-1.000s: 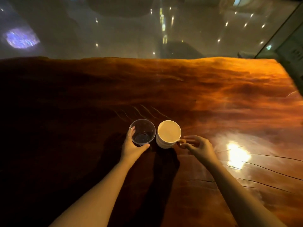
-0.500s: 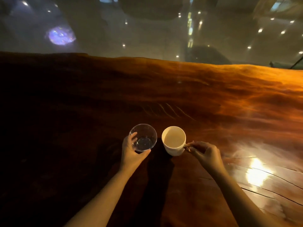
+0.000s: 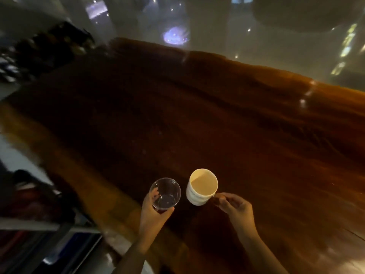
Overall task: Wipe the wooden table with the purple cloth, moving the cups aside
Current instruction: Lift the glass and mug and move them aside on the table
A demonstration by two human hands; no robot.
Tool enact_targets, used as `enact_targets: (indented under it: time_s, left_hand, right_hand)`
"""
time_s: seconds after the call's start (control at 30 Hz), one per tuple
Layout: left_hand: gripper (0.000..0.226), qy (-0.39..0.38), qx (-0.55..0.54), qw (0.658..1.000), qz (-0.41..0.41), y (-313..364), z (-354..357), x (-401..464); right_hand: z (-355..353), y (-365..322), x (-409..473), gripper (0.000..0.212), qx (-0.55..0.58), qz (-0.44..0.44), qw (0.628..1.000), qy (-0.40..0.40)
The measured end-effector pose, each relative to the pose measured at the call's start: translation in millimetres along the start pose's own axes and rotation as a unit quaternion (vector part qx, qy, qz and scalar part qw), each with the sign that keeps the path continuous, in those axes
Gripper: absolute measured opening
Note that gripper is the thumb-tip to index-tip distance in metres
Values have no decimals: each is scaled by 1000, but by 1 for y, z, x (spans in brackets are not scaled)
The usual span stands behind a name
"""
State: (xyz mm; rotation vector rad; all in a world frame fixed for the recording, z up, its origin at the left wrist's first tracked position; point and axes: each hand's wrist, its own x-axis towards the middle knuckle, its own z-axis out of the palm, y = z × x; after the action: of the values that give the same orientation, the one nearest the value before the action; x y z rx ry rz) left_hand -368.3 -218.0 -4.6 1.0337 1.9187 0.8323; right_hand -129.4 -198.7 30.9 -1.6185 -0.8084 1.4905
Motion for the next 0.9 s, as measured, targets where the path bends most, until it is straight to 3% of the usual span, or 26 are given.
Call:
enact_targets:
  time_s: [0.23, 0.4, 0.6, 0.9]
  left_hand:
    - [85, -32, -30, 998, -46, -49, -45, 5]
    - [88, -74, -21, 996, -36, -64, -55, 18]
    - [90, -101, -20, 994, -26, -76, -62, 18]
    - [92, -97, -28, 993, -67, -82, -79, -21]
  right_hand:
    - [62, 29, -24, 13, -27, 26, 999, 20]
    - [87, 45, -35, 15, -83, 28, 995, 50]
    - [100, 64, -50, 21, -71, 63, 992, 78]
    - [81, 57, -72, 39, 10, 60, 998, 16]
